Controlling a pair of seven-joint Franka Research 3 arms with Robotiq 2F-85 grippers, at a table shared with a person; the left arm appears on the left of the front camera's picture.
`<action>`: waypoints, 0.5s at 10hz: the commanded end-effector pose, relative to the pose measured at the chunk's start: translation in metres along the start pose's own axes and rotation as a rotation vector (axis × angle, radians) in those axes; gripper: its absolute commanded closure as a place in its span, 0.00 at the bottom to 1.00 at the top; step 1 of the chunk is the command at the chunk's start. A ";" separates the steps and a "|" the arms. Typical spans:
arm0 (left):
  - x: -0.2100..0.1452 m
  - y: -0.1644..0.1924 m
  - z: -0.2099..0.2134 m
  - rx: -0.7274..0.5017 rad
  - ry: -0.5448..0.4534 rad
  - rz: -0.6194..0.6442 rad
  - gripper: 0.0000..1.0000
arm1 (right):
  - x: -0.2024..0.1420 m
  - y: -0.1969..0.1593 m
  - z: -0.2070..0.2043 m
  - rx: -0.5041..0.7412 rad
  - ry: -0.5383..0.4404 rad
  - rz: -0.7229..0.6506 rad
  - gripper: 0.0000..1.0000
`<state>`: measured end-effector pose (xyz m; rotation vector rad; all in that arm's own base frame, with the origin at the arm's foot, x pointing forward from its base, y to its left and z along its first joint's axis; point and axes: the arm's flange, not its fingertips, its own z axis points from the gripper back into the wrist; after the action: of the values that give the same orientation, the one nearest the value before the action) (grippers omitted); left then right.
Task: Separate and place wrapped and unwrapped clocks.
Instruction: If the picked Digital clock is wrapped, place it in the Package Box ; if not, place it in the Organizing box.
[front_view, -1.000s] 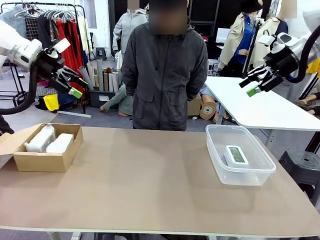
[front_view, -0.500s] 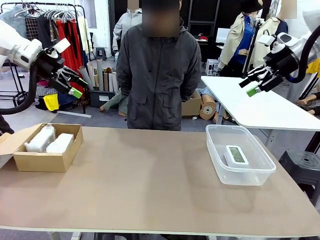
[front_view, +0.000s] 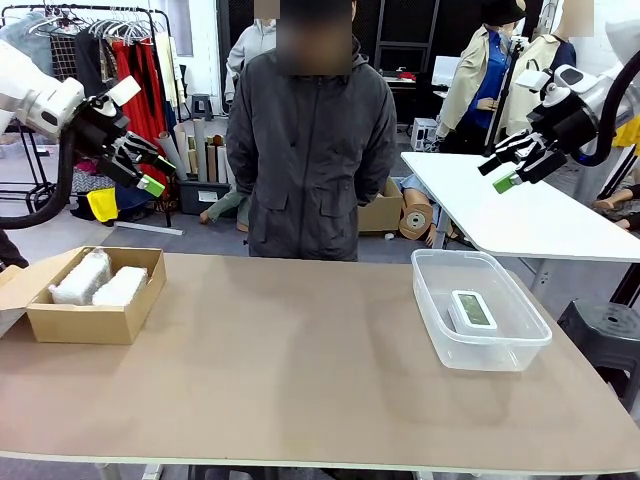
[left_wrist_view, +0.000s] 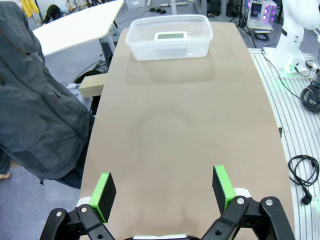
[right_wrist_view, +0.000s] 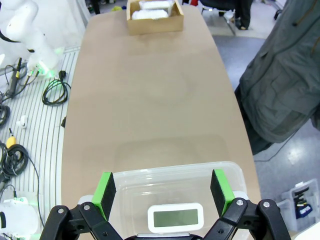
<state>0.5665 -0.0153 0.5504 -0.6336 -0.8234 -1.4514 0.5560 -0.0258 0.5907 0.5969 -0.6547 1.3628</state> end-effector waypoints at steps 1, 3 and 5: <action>0.000 -0.001 0.002 -0.003 0.007 -0.005 0.00 | 0.002 0.002 0.001 0.001 0.018 0.027 0.00; 0.000 -0.001 0.002 -0.003 0.007 -0.005 0.00 | 0.002 0.002 0.001 0.001 0.018 0.027 0.00; 0.000 -0.001 0.002 -0.003 0.007 -0.005 0.00 | 0.002 0.002 0.001 0.001 0.018 0.027 0.00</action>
<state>0.5665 -0.0153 0.5504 -0.6336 -0.8234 -1.4514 0.5560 -0.0258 0.5907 0.5969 -0.6547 1.3628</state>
